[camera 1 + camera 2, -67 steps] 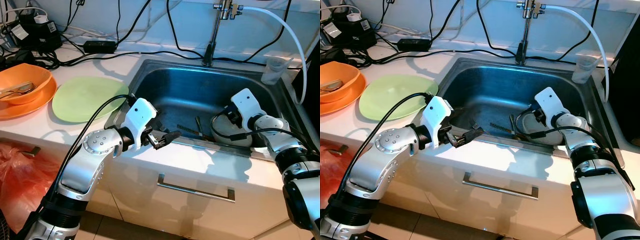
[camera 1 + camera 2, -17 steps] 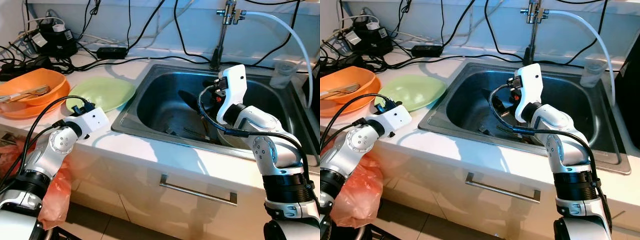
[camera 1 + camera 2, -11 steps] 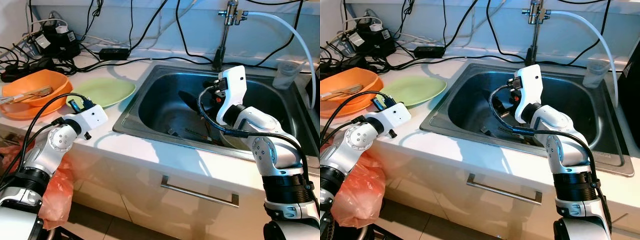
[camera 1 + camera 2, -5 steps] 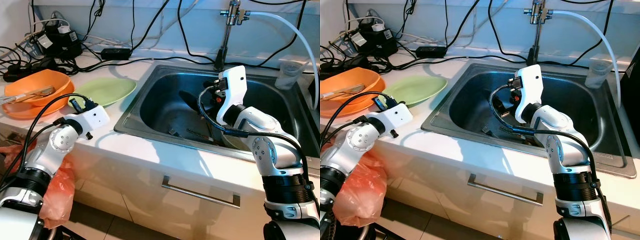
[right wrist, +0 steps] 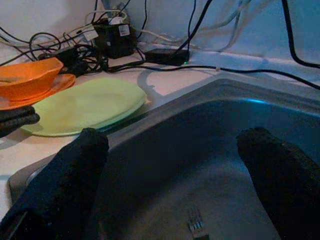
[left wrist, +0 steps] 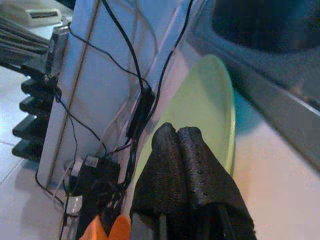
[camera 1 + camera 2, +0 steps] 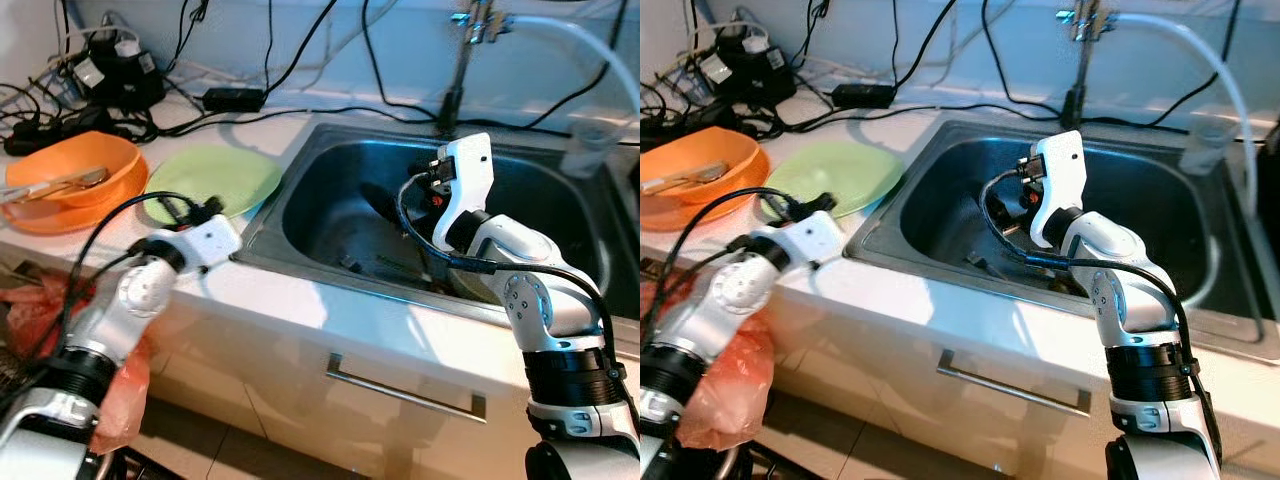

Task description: Kitchen organization

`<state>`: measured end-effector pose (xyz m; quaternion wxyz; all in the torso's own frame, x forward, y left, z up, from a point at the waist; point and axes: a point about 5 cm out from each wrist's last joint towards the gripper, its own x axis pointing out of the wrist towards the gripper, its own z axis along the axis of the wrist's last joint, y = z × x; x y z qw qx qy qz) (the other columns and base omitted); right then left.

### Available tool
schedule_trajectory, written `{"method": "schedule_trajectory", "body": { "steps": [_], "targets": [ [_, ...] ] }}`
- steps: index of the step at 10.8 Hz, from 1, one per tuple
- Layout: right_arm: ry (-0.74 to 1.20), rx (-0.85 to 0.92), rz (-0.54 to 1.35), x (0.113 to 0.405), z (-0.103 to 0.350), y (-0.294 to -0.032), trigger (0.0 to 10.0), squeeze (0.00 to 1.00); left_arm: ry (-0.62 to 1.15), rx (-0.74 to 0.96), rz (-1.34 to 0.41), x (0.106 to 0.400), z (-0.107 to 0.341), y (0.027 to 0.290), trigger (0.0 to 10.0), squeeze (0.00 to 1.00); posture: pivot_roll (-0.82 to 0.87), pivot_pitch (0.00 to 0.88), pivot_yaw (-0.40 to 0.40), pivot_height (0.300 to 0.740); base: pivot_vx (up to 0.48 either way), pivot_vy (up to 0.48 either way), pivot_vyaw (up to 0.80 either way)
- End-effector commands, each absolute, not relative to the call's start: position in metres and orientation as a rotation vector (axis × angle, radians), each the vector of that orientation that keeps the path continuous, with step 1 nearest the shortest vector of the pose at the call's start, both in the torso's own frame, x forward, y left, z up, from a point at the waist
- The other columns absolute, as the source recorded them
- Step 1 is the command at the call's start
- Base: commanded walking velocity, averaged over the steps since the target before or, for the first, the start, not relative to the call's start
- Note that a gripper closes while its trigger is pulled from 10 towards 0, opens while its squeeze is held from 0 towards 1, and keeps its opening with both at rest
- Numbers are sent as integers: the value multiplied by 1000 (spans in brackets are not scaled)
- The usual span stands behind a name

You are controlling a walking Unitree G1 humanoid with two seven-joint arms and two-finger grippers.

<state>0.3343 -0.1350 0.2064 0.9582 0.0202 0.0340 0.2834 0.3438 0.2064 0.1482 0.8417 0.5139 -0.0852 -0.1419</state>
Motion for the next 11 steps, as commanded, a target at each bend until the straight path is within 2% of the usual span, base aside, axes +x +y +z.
{"method": "schedule_trajectory", "body": {
  "steps": [1, 2, 3, 8, 11],
  "targets": [
    [63, 63, 568, 335, 209, -137, 10000, 0, -171, 1112, -305, 342, 145, 207, 0, 0, 31, 0, 43, 740, 0, 0, 0],
    [62, 63, 566, 336, 209, -138, 10000, 0, -143, 1133, -306, 341, 140, 212, 0, 0, 31, 0, 44, 740, 0, 0, 0],
    [62, 62, 564, 336, 209, -138, 10000, 0, -153, 1134, -291, 342, 145, 215, 10000, 1000, 34, 0, 43, 740, 0, 0, 0],
    [59, 65, 568, 337, 209, -136, 10000, 0, -133, 1091, -301, 335, 145, 217, 10000, 1000, 47, 0, 46, 740, 0, 0, 0],
    [59, 65, 567, 338, 209, -137, 10000, 0, -11, 1034, -422, 338, 147, 216, 10000, 1000, 48, 0, 46, 740, 0, 0, 0]
  ]
}}
